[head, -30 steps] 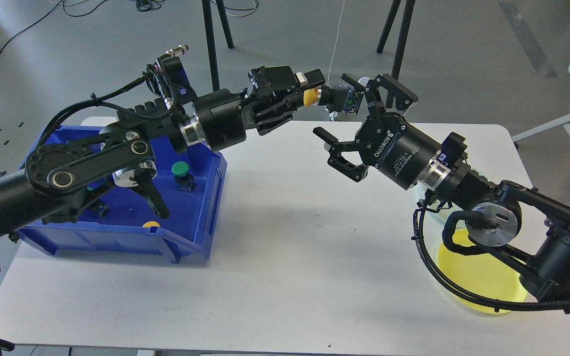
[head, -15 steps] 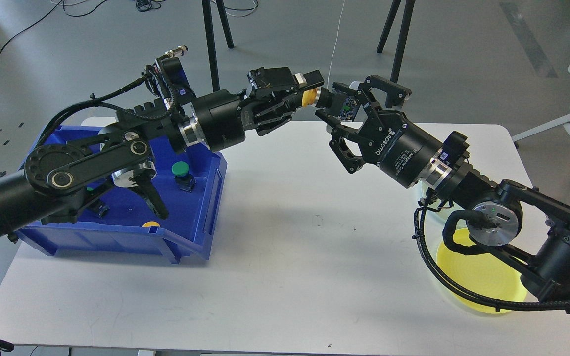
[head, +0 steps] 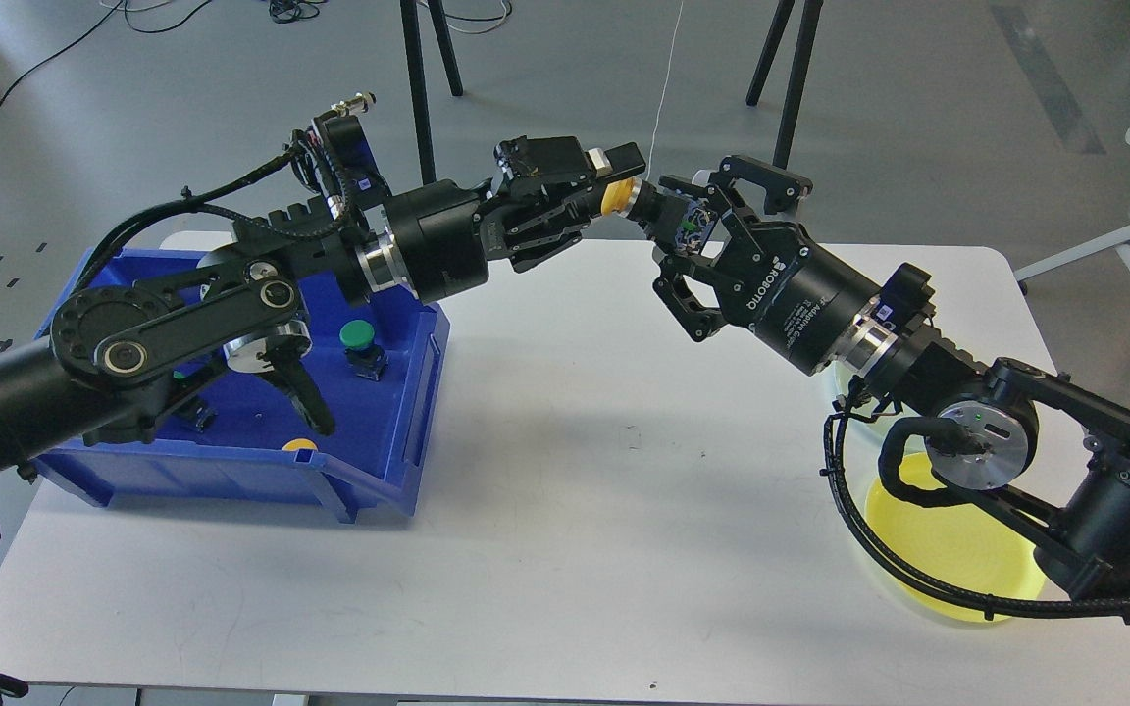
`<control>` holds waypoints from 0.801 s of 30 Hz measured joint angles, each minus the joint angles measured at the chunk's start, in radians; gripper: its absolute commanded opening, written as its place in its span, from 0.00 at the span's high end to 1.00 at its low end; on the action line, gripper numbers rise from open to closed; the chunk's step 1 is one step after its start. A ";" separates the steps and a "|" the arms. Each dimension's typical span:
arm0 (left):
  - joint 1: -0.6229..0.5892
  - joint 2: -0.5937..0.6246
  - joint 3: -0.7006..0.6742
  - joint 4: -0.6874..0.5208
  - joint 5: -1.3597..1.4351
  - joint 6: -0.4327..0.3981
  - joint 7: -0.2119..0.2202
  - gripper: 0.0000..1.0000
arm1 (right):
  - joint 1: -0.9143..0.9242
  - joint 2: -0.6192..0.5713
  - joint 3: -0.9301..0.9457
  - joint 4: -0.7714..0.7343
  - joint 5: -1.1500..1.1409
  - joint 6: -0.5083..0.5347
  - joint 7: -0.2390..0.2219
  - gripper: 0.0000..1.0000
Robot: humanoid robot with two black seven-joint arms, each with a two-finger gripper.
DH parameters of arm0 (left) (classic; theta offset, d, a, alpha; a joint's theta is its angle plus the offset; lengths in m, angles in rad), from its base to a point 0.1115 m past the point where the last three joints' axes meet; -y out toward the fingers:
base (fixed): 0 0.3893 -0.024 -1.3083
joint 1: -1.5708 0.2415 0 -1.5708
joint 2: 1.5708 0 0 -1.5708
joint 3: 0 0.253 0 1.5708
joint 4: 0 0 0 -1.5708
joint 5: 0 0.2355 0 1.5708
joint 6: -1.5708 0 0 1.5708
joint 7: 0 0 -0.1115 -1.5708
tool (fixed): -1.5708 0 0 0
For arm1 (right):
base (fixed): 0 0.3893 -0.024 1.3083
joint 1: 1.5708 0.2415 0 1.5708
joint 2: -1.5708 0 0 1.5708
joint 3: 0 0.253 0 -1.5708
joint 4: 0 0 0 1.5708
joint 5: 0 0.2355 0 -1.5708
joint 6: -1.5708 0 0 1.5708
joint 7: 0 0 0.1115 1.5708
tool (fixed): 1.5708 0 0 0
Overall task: Pass button and place on color plate
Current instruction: 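Grasp the yellow-capped button with the right gripper from the left gripper, then carry the button with the right gripper toward the yellow plate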
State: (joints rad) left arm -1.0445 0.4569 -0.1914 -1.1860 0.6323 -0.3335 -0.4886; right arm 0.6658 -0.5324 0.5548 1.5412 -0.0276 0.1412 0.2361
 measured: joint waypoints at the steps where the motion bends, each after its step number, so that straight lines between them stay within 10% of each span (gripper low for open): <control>1: 0.000 0.000 0.000 0.000 0.000 0.000 0.000 0.90 | 0.000 0.000 0.000 0.001 0.000 0.000 0.000 0.99; 5: 0.000 0.000 0.000 -0.001 -0.001 0.000 0.000 0.84 | -0.002 0.000 0.006 0.003 0.000 0.000 -0.001 1.00; 13: 0.001 0.005 -0.006 0.002 -0.005 -0.001 0.000 0.26 | -0.006 -0.001 0.015 0.003 0.002 -0.005 -0.001 1.00; 24: 0.006 0.003 -0.010 0.003 -0.014 0.001 0.000 0.22 | -0.019 -0.004 0.024 0.005 0.002 0.003 0.000 1.00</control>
State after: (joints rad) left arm -1.0386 0.4602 -0.2011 -1.1831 0.6178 -0.3326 -0.4891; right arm 0.6471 -0.5362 0.5786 1.5466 -0.0257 0.1444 0.2363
